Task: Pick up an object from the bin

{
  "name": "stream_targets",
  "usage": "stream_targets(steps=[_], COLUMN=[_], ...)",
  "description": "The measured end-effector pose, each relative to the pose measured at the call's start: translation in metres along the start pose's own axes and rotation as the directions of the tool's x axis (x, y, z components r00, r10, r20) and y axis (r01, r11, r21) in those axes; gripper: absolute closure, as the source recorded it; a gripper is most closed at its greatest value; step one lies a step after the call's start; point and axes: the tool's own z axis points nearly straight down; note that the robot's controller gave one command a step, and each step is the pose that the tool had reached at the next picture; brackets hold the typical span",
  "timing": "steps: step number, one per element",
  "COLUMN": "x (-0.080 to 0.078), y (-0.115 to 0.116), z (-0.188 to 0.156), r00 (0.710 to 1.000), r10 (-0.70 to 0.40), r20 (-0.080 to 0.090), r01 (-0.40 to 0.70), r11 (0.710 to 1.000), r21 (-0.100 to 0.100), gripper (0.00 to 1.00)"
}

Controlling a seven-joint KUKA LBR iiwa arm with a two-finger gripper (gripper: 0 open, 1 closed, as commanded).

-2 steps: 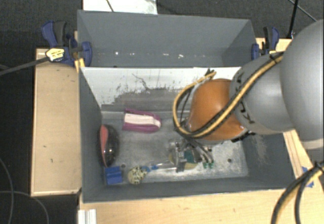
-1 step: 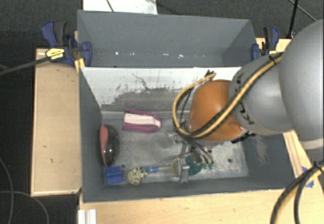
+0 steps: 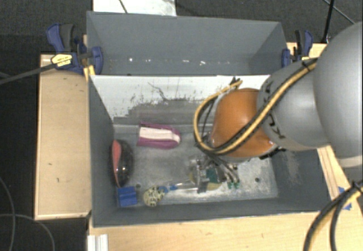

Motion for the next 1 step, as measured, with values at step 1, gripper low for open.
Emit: stream_targets(steps=[1], x=[-0.0257], y=[-0.0003], z=[0.0002], r00=[0.966], r10=[-0.258], r20=[-0.015], r01=[0.258], r11=[0.966], r21=[-0.008], gripper=[1.0])
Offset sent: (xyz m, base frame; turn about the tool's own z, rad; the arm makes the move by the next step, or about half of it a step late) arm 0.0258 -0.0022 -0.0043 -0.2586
